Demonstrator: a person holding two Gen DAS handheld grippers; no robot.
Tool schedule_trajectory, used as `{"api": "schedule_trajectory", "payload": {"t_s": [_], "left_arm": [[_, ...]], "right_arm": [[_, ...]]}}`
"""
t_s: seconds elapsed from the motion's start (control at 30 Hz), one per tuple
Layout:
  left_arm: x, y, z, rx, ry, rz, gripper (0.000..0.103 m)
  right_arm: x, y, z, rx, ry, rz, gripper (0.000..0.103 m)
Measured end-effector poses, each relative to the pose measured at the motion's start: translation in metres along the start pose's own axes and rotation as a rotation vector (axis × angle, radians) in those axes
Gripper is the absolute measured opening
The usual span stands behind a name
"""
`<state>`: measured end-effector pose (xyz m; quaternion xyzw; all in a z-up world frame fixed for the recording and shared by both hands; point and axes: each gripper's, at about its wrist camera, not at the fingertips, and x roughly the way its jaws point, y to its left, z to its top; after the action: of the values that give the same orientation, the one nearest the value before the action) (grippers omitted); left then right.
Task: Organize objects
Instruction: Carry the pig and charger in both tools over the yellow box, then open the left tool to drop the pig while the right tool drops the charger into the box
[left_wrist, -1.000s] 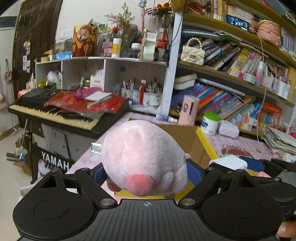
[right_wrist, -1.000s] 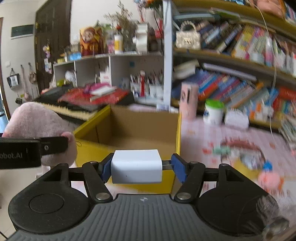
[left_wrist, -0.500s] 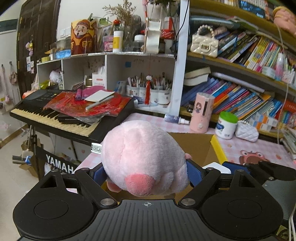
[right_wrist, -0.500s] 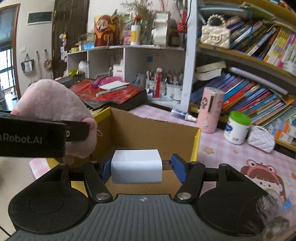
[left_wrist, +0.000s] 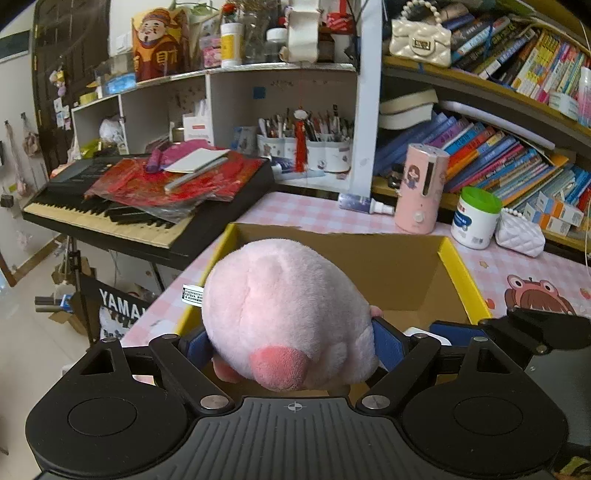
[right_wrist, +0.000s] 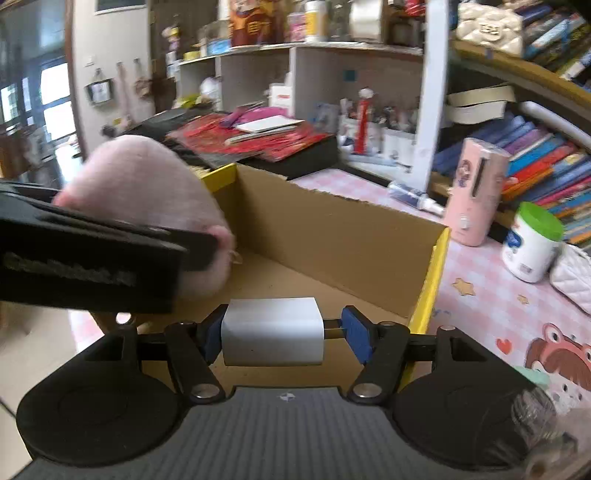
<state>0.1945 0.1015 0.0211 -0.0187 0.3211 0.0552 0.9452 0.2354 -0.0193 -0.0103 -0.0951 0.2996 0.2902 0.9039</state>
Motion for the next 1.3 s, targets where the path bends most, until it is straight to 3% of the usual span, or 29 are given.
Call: {"api": "schedule_trajectory", "payload": {"t_s": [0.33, 0.77, 1.03, 1.3], "left_arm": [[0.024, -0.022, -0.004, 0.009, 0.056, 0.01, 0.088], [0.031, -0.017, -0.011, -0.038, 0.089, 0.047, 0.093], [0.007, -0.022, -0.01, -0.028, 0.015, 0.027, 0.096], [-0.036, -0.014, -0.013, -0.07, -0.086, -0.001, 0.1]], "right_arm": [[-0.003, -0.026, 0.0, -0.134, 0.047, 0.113, 0.063], [0.007, -0.017, 0.007, -0.177, 0.127, 0.084, 0.063], [-0.002, -0.017, 0.003, -0.149, 0.072, 0.038, 0.07], [-0.05, -0.007, -0.002, -0.084, -0.06, -0.045, 0.077]]}}
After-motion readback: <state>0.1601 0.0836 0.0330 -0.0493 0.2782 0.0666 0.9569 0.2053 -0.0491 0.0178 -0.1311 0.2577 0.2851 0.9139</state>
